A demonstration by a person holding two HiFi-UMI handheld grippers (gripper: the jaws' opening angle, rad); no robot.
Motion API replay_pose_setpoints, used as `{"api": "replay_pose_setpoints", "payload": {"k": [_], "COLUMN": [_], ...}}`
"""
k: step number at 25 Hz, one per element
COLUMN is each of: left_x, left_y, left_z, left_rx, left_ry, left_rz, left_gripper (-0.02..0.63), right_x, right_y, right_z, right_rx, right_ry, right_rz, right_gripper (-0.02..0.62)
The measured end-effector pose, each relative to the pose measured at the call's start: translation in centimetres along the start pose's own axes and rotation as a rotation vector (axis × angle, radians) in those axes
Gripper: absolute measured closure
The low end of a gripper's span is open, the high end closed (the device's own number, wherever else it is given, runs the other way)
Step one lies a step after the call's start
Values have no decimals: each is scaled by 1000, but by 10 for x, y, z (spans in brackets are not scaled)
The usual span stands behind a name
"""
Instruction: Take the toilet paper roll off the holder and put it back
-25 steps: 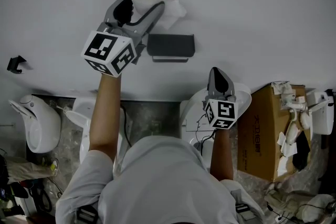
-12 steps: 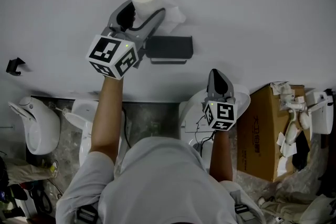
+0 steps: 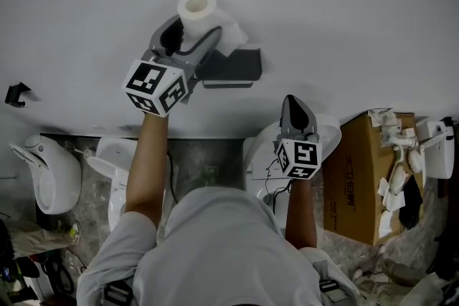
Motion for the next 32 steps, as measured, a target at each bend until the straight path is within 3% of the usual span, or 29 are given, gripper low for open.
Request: {"api": "replay_pose_setpoints", "payload": {"k": [16,32], "left_x": [0,1], "left_y": [-5,-9], "left_z": [-57,-89], "left_rx": [-67,-86], "left_ry": [97,151], "left_rz": [-9,-25], "left_gripper": [298,298], "right_x": [-1,-8], "right_y": [0,-3], "right_z": [-12,-17], "right_rx": [3,0], "right_ry": [42,75], "right_rz": [-1,-20], "right_gripper": [592,592]}}
Point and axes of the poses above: the fingertips, and each gripper's own axes: x forward along the fingers, y to its left, z out of its top, the point moved 10 cm from there along -x, backward along the fingers, and after that the axes turned 3 degrees about z, right-handed, at the moved point
